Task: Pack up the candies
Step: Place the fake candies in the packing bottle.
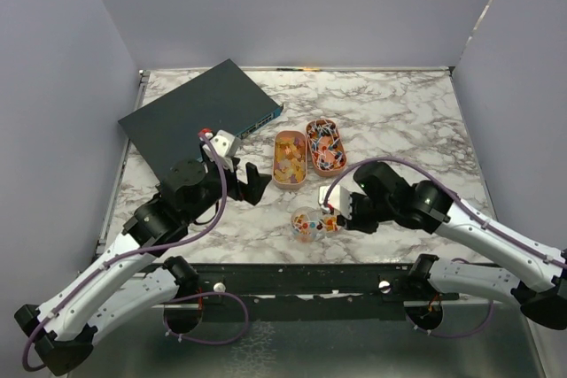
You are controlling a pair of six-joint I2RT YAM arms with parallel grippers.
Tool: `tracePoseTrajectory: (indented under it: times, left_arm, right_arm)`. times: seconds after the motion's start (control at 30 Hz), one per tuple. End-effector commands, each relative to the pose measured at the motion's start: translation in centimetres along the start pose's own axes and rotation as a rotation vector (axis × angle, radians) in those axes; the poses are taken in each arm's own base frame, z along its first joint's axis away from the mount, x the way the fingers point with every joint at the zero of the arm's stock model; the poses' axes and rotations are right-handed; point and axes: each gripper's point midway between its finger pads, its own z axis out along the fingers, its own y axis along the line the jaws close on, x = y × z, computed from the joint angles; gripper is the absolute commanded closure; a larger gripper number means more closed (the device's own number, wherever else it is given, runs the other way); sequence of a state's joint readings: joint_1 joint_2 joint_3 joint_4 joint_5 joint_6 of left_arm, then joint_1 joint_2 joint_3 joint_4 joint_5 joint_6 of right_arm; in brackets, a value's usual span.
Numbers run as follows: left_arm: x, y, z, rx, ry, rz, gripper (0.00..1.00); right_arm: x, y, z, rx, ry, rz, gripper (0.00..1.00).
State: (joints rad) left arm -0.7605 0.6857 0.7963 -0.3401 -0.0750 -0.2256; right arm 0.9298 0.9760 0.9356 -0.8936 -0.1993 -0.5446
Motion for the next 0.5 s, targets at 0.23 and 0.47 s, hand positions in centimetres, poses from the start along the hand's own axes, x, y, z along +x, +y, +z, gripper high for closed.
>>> tracePoseTrajectory:
  times: [0.23,0.47]
  left_arm:
    - [0.3,1.8,-0.5,-0.075,-0.031,0.044,0.01]
    - [0.6,1.9,-0.6,-0.079,-0.033,0.046,0.01]
  right_arm:
    - [1.1,-0.7,-0.4,0.014,0.111,-0.007,0.99]
    - [1.7,-1.1,0.0,0.019,0.17,0.005,0.99]
